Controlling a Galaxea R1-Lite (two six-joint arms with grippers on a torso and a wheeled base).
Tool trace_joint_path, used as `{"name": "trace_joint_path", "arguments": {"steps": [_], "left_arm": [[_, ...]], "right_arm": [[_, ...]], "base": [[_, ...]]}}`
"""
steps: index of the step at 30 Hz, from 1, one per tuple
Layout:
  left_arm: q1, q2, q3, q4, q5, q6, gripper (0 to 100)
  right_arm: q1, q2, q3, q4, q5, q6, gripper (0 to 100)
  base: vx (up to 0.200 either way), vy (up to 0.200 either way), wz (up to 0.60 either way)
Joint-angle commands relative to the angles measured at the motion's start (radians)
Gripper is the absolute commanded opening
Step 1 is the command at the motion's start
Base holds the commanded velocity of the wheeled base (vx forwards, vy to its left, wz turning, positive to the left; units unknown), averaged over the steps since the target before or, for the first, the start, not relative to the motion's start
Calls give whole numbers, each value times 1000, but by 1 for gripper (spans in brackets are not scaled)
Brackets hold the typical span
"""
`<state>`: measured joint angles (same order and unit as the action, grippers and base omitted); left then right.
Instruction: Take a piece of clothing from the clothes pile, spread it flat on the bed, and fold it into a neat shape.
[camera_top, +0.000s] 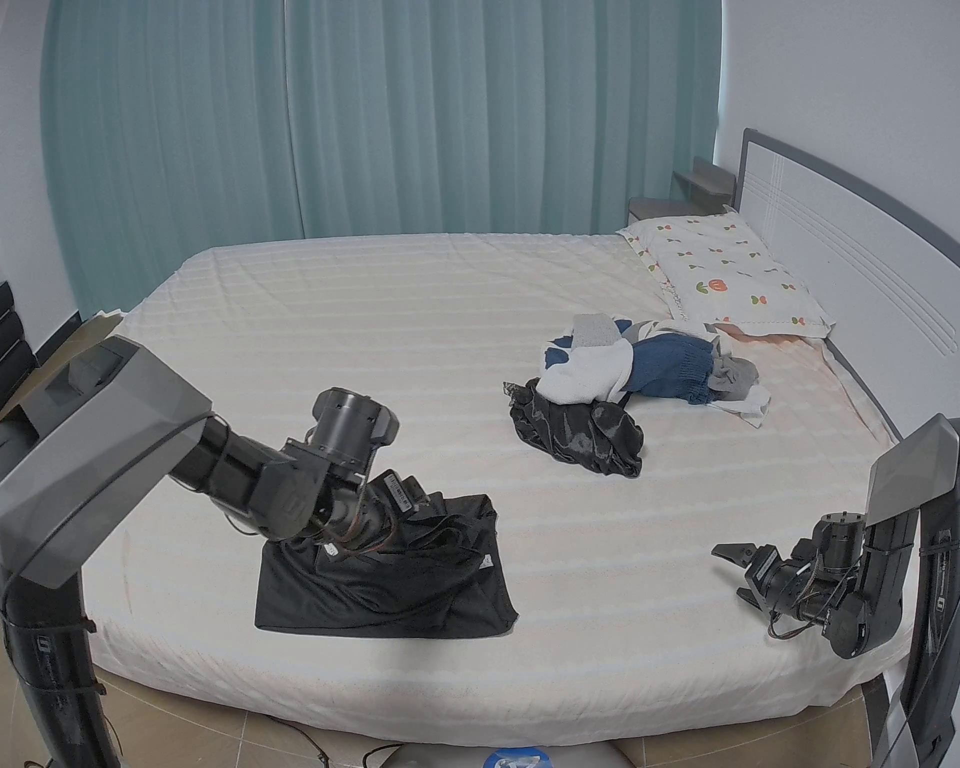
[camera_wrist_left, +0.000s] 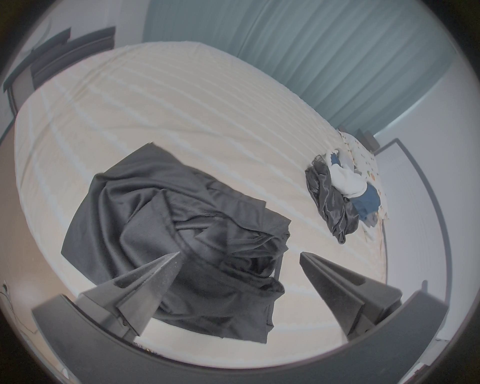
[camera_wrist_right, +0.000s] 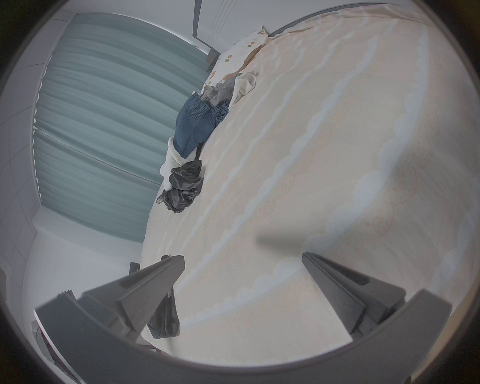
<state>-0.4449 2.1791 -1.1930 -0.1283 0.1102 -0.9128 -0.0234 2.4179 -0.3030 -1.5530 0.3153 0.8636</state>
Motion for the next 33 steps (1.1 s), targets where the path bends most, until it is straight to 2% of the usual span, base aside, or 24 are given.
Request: {"name": "trace_joint_path", "arguments": {"steps": [1,4,10,11,13,17,23,24,25,27,33], "left_arm": [[104,-101,173,-105,-86,-49,100],[189,-105,291,-218,-150,-75,100],[258,-101,420,-370,-236,-115,100],[288,-93,454,-427,-267,-115,100],[308,-94,464,-458,-273,-113,100],[330,-94,464,-464,-274,-113,100],[370,-81,478,-471,-279,-112,100],[370,-81,478,-471,-279,-112,100],[376,-70,480,-475,-279,-110,100],[382,-59,478,-475,-279,-109,100],[387,-38,480,-476,-285,-104,100]], "right_arm": [[0,1,1,-15,1,0,100],[0,1,-1,-13,1,0,100],[11,-3,-5,-15,-22,-9,100],[25,-19,-7,-15,-41,-12,100],[51,-39,-7,-13,-53,-15,100],[102,-57,-13,-12,-61,-23,100],[247,-98,-70,-10,-61,-101,100],[247,-98,-70,-10,-61,-101,100],[292,-111,-94,1,-61,-115,100],[330,-115,-130,36,-61,-127,100],[367,-118,-271,172,-61,-193,100]], "base": [[0,200,0],[0,200,0],[0,200,0],[0,200,0],[0,200,0],[0,200,0],[0,200,0],[0,200,0],[0,200,0],[0,200,0],[0,200,0]]}}
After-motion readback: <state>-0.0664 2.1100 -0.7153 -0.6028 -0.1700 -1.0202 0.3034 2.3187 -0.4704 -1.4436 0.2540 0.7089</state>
